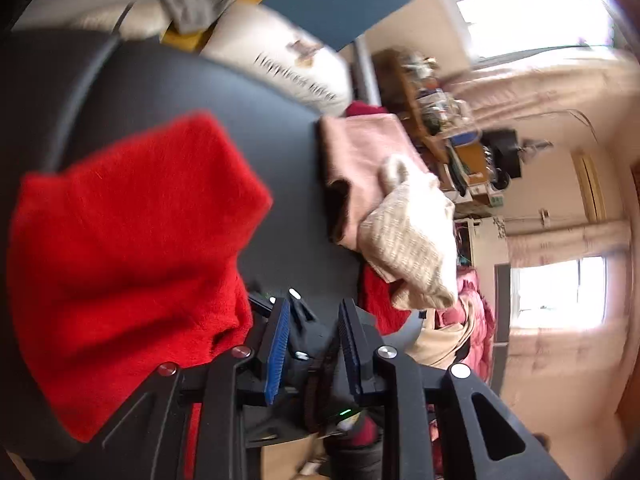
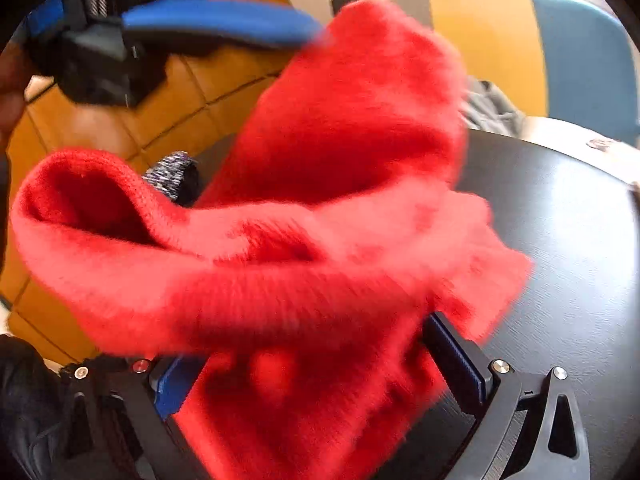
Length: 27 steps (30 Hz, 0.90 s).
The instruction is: Fold clothes
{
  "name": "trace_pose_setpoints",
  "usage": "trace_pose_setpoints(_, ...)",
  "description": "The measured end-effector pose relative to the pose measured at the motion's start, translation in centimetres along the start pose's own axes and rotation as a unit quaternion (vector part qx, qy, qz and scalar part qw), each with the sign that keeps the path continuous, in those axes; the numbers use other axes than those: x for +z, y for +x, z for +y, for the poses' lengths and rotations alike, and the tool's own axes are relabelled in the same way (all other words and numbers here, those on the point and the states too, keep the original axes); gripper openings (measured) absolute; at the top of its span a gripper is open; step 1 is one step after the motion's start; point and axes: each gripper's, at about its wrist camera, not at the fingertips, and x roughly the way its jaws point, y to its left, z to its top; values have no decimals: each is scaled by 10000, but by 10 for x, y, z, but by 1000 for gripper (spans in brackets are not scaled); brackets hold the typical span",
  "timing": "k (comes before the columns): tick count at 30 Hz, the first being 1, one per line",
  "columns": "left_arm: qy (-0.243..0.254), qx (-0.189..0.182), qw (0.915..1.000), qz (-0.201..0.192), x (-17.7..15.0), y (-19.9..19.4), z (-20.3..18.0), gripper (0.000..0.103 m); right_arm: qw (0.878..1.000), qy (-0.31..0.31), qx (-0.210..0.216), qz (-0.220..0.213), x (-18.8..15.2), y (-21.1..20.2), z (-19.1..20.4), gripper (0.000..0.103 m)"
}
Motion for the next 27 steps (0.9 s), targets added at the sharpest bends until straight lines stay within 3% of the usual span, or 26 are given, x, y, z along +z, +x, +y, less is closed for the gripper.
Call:
trace_pose_setpoints(3, 387, -64, 9981, -470, -4, -39, 7, 24, 9998, 71, -195, 19, -22, -36, 5, 103)
trace_pose_setpoints(5, 495, 259, 9949, -839, -9, -61, 27, 24, 9997, 1, -253, -1, -28, -62, 15, 103)
trace_pose_setpoints(8, 385, 801, 9888, -1199, -13, -76, 65, 24, 9998, -159, 85, -121, -19, -92, 39, 103)
trace_pose_setpoints(10, 183, 770, 9885, -1287, -19, -76, 88, 24, 9976, -453, 519, -109, -3, -97, 66, 103)
trace_pose_setpoints(13, 266, 927, 9853, -1408, -29, -67, 105, 24, 9888, -744, 1269, 231, 20, -83, 93, 103)
trace_pose_setpoints(16, 677, 1043, 9814, -1460, -35, -45, 103, 24, 9807, -807, 1616, 749, 25, -53, 119, 103)
trace_pose_setpoints(19, 1061, 1045, 9773, -1509, -38, -30, 104, 24, 9731, -649, 1827, 1246, 44, -6, 108, 103)
trace_pose_setpoints(21, 1255, 1062, 9752, -1484, -40, -24, 107, 24, 9628, -460, 2076, 1669, 40, 15, 102, 103)
trace_pose_setpoints(24, 1662, 1221, 9681, -1421, -42, -7, 103, 24, 9646, -53, 2119, 1571, 19, 10, 94, 103)
trace_pose_setpoints(27, 1679, 996, 9740, -1146, -41, 14, 110, 23, 9678, 377, 2099, 1340, -5, -1, 85, 103)
